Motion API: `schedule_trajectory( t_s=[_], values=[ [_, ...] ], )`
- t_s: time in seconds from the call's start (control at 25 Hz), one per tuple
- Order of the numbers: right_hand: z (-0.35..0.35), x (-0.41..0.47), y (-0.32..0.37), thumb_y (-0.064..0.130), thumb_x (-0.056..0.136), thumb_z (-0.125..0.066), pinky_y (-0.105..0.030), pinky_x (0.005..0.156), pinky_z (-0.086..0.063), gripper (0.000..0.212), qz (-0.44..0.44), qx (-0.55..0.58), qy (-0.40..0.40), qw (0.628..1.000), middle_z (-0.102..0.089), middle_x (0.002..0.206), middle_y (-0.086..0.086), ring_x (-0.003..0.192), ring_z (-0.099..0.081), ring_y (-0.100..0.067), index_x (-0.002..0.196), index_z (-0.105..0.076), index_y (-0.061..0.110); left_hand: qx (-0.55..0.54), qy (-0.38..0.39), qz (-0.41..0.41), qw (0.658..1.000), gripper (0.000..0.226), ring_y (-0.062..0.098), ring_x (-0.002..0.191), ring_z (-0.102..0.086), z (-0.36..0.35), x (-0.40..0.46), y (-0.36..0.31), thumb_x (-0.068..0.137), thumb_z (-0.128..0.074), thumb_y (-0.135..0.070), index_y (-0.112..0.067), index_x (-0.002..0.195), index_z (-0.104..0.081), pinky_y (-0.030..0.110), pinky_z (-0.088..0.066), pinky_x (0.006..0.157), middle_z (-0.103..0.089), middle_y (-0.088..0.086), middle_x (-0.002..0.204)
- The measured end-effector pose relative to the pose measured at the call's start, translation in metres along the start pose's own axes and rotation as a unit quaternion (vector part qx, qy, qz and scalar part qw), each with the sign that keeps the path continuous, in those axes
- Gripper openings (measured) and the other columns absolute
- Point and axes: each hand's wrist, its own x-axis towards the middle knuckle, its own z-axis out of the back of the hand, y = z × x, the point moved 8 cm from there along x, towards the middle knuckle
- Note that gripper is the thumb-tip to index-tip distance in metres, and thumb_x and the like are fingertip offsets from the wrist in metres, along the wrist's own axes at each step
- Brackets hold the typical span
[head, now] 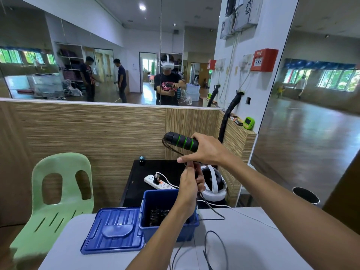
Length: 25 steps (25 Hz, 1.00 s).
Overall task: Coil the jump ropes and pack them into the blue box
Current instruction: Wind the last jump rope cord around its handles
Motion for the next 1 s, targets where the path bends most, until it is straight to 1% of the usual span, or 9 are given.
schedule_trajectory(
  t_s=[0.2, 0.32, 0.48, 0.6, 0.64, 0.72, 0.8, 0.92, 1.0],
  values=[
    [0.0, -0.003, -0.007, 0.068, 0.06, -0.079, -0.032, 0.064, -0.044, 0.066, -0.02, -0.014, 0.016, 1.0, -0.057, 0.081, 0.003, 0.073, -0.058, -0.017, 0.096, -0.051, 0.019, 0.028, 0.121, 0.01, 0.992, 0.04, 0.011, 0.053, -0.023, -0.006, -0.005, 0.005, 0.102, -0.032, -0.046, -0.012, 0.095, -0.052, 0.024, -0.031, 0.053, -0.026, -0.001, 0.062],
    [-0.007, -0.01, 0.0, 0.048, 0.07, -0.076, -0.032, 0.062, -0.051, 0.044, -0.001, -0.017, 0.012, 1.0, -0.061, 0.08, 0.004, 0.07, -0.061, -0.016, 0.096, -0.052, 0.022, 0.068, 0.172, 0.032, 0.982, 0.04, 0.012, 0.056, -0.032, -0.001, -0.006, 0.005, 0.101, -0.033, -0.044, -0.01, 0.103, -0.055, 0.028, -0.036, 0.061, -0.032, -0.001, 0.064],
    [-0.006, -0.027, 0.015, 0.034, 0.078, -0.071, -0.033, 0.062, -0.052, 0.026, 0.043, -0.007, 0.027, 0.999, -0.063, 0.076, 0.004, 0.067, -0.062, -0.015, 0.097, -0.057, 0.023, 0.152, 0.215, 0.037, 0.964, 0.039, 0.019, 0.063, -0.026, 0.02, -0.001, -0.005, 0.098, -0.042, -0.045, -0.01, 0.089, -0.057, 0.031, -0.035, 0.069, -0.029, 0.004, 0.068],
    [-0.003, -0.046, 0.027, 0.03, 0.082, -0.07, -0.034, 0.063, -0.048, 0.029, 0.107, -0.033, 0.037, 0.993, -0.063, 0.081, 0.001, 0.071, -0.061, -0.02, 0.106, -0.055, 0.02, 0.243, 0.24, 0.05, 0.938, 0.042, 0.018, 0.064, -0.024, 0.041, 0.003, -0.002, 0.093, -0.05, -0.048, -0.01, 0.076, -0.048, 0.034, -0.032, 0.071, -0.029, 0.001, 0.067],
    [-0.003, -0.054, 0.032, 0.032, 0.084, -0.069, -0.035, 0.066, -0.049, 0.033, 0.136, -0.044, 0.033, 0.989, -0.065, 0.086, 0.0, 0.075, -0.061, -0.022, 0.11, -0.054, 0.019, 0.247, 0.235, 0.061, 0.938, 0.039, 0.015, 0.062, -0.029, 0.052, 0.007, -0.001, 0.091, -0.055, -0.045, -0.011, 0.072, -0.05, 0.032, -0.036, 0.072, -0.034, -0.002, 0.065],
    [-0.011, -0.073, 0.037, 0.036, 0.085, -0.068, -0.038, 0.071, -0.051, 0.041, 0.201, -0.071, 0.028, 0.977, -0.065, 0.097, -0.001, 0.083, -0.064, -0.024, 0.117, -0.05, 0.019, 0.235, 0.228, 0.089, 0.94, 0.015, 0.013, 0.064, -0.048, 0.067, 0.013, -0.006, 0.085, -0.069, -0.023, -0.017, 0.071, -0.067, 0.028, -0.047, 0.07, -0.055, -0.004, 0.064],
    [-0.025, -0.092, 0.035, 0.038, 0.084, -0.068, -0.04, 0.069, -0.053, 0.048, 0.243, -0.118, 0.02, 0.963, -0.066, 0.101, -0.001, 0.086, -0.065, -0.024, 0.123, -0.046, 0.02, 0.3, 0.263, 0.11, 0.91, 0.012, 0.009, 0.061, -0.055, 0.067, 0.017, -0.016, 0.086, -0.068, -0.011, -0.018, 0.076, -0.071, 0.023, -0.047, 0.061, -0.062, -0.003, 0.066],
    [-0.048, -0.11, 0.027, 0.036, 0.08, -0.07, -0.036, 0.051, -0.049, 0.067, 0.242, -0.187, -0.022, 0.952, -0.067, 0.086, -0.003, 0.071, -0.065, -0.024, 0.134, -0.035, 0.016, 0.454, 0.258, 0.123, 0.844, 0.032, 0.01, 0.05, -0.039, 0.054, 0.029, -0.035, 0.093, -0.06, -0.035, -0.02, 0.065, -0.065, 0.023, -0.031, 0.049, -0.05, -0.004, 0.056],
    [-0.062, -0.107, 0.014, 0.034, 0.08, -0.069, -0.031, 0.045, -0.04, 0.077, 0.179, -0.206, -0.048, 0.961, -0.068, 0.082, -0.004, 0.066, -0.064, -0.026, 0.14, -0.023, 0.015, 0.573, 0.22, 0.066, 0.787, 0.039, 0.013, 0.051, -0.04, 0.036, 0.034, -0.055, 0.093, -0.058, -0.037, -0.02, 0.058, -0.064, 0.025, -0.031, 0.048, -0.051, -0.003, 0.055]
  ],
)
